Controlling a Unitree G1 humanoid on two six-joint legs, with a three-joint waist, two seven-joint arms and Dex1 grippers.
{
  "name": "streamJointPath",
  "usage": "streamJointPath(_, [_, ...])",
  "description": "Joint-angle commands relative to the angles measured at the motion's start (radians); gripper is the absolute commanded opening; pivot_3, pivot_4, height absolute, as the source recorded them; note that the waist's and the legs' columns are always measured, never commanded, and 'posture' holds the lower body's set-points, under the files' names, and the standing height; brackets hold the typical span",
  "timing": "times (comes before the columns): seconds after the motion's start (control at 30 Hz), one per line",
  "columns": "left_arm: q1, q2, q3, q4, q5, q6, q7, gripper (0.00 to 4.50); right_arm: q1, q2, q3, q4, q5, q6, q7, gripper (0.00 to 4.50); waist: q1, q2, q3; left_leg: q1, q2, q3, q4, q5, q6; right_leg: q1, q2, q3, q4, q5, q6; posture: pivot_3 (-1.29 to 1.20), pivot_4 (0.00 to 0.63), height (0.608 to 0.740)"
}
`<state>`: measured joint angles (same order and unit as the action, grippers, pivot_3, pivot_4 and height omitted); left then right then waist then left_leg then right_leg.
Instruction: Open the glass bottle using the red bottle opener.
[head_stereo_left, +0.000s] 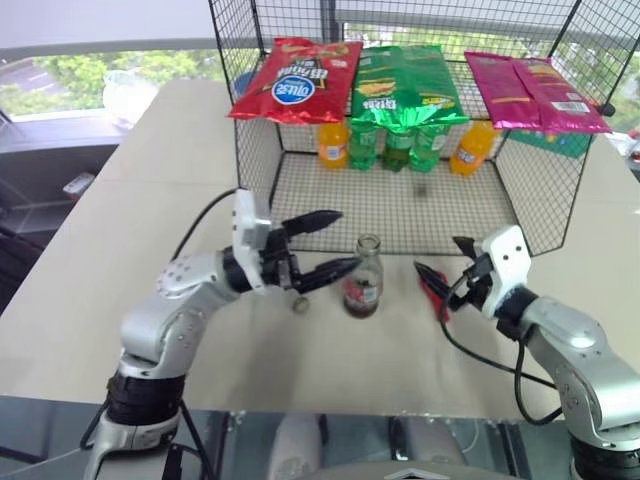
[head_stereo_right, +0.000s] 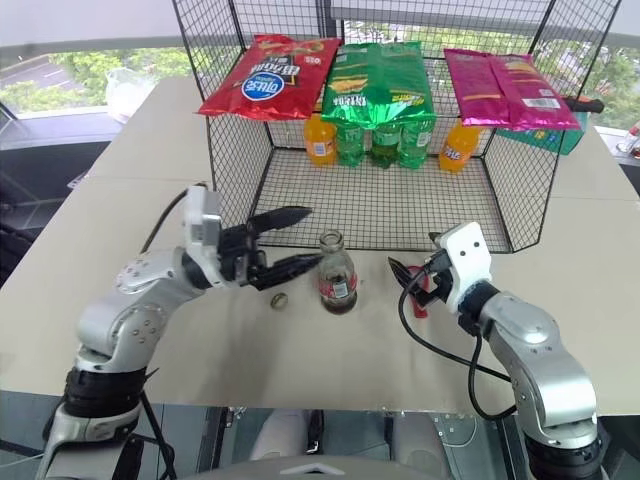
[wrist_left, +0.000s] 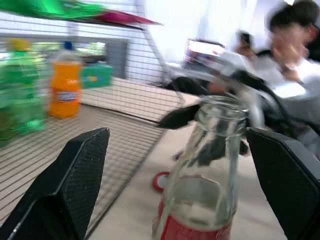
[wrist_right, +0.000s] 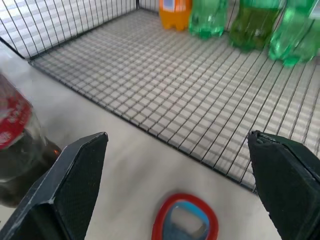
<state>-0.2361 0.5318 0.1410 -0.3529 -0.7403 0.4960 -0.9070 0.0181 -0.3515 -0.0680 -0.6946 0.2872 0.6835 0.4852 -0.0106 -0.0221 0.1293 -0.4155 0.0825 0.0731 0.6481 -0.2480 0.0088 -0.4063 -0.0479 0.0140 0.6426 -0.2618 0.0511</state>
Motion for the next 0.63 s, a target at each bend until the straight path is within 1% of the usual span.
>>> streamJointPath(0.03, [0.087, 0.004, 0.127, -0.003, 0.016, -0.035, 0.093, 4.47, 0.127, 0.006, -0.094, 0.036, 0.031, -0.259, 0.082, 4.50, 0.000, 0.000, 0.000, 0.000, 0.000, 0.000, 0.000, 0.000, 0.000, 0.000, 0.000, 0.000, 0.000, 0.000, 0.000, 0.00, 0.150, 0.740])
streamJointPath(0.07, [0.115, 0.003, 0.144, 0.003, 0.032, -0.051, 0.107, 4.47, 0.167, -0.004, -0.105, 0.063, 0.023, -0.329, 0.109, 4.50, 0.001, 0.000, 0.000, 0.000, 0.000, 0.000, 0.000, 0.000, 0.000, 0.000, 0.000, 0.000, 0.000, 0.000, 0.000, 0.00, 0.150, 0.740])
streamJointPath(0.13, [0.228, 0.003, 0.150, 0.008, 0.086, -0.099, 0.099, 4.47, 0.265, -0.035, -0.134, 0.140, 0.013, -0.474, 0.190, 4.50, 0.001, 0.000, 0.000, 0.001, 0.000, 0.001, 0.000, 0.000, 0.000, 0.001, 0.000, 0.000, -0.001, 0.000, 0.000, 0.00, 0.150, 0.740])
streamJointPath(0.23, [0.346, -0.020, 0.167, 0.000, 0.111, -0.138, 0.116, 4.47, 0.351, -0.056, -0.189, 0.208, 0.042, -0.587, 0.250, 4.50, 0.001, 0.000, 0.000, 0.001, 0.000, 0.002, 0.000, 0.000, 0.000, 0.001, -0.001, 0.001, 0.000, 0.000, 0.000, 0.00, 0.150, 0.740])
streamJointPath(0.37, [0.418, -0.043, 0.203, 0.001, 0.130, -0.179, 0.154, 4.47, 0.412, -0.088, -0.242, 0.256, 0.082, -0.663, 0.311, 4.50, 0.002, -0.001, 0.000, 0.003, 0.001, 0.001, 0.001, 0.000, 0.000, 0.001, 0.000, 0.000, 0.001, -0.002, -0.004, 0.00, 0.150, 0.740])
streamJointPath(0.43, [0.451, -0.060, 0.235, 0.014, 0.133, -0.195, 0.185, 4.47, 0.435, -0.099, -0.263, 0.270, 0.107, -0.676, 0.330, 4.50, 0.002, -0.001, 0.000, 0.006, 0.001, 0.001, 0.001, 0.000, 0.000, 0.004, 0.000, 0.000, 0.002, -0.002, -0.004, 0.00, 0.150, 0.740])
streamJointPath(0.53, [0.488, -0.085, 0.274, 0.038, 0.143, -0.215, 0.229, 4.47, 0.444, -0.110, -0.268, 0.291, 0.123, -0.693, 0.350, 4.50, 0.001, -0.001, 0.001, 0.012, 0.001, 0.003, 0.001, 0.000, 0.000, 0.010, -0.001, 0.002, 0.001, -0.002, -0.005, 0.00, 0.150, 0.740])
streamJointPath(0.63, [0.489, -0.100, 0.275, 0.054, 0.163, -0.235, 0.256, 4.47, 0.426, -0.117, -0.255, 0.325, 0.124, -0.703, 0.358, 4.50, 0.001, -0.001, 0.001, 0.015, 0.001, 0.004, 0.000, 0.000, 0.000, 0.011, -0.001, 0.003, 0.001, -0.002, -0.005, 0.00, 0.150, 0.740])
